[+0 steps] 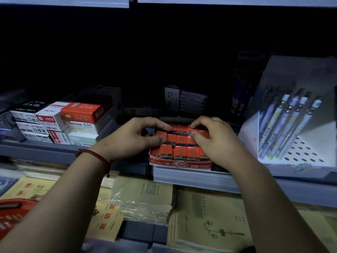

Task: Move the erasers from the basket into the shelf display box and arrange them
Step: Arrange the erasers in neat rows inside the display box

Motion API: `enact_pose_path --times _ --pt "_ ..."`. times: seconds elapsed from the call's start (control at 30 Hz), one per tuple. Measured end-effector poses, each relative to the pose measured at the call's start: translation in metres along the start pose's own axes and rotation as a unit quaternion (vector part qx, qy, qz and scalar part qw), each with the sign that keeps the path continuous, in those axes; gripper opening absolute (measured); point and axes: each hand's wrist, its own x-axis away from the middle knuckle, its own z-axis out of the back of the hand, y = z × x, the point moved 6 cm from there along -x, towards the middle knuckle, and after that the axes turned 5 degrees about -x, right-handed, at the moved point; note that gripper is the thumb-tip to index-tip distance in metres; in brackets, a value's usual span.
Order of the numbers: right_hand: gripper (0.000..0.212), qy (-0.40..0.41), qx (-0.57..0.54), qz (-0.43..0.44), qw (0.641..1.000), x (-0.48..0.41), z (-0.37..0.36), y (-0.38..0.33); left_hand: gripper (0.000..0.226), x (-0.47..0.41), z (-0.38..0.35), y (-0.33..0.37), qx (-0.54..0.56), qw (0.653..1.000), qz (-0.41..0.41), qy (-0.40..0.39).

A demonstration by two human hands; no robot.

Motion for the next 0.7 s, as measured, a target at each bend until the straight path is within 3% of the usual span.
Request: enact_pose_path --times 0.2,0.47,0.7 --pt "0.019 -0.005 -0.015 0.0 1.0 -0.001 -0.001 0.001 0.039 0.006 0.004 -0.003 0.036 0.997 -0.017 -0.068" --pt "0.019 0.0 -0.011 0.004 1.0 0.0 -0.001 -0.001 0.046 0.004 0.002 -0.006 0.042 0.998 -0.01 -0.047" --pt "0.02 0.002 -0.016 0.002 1.0 0.0 0.0 -0.002 0.032 -0.005 -0.005 -0.01 -0.003 1.0 -0.026 0.011"
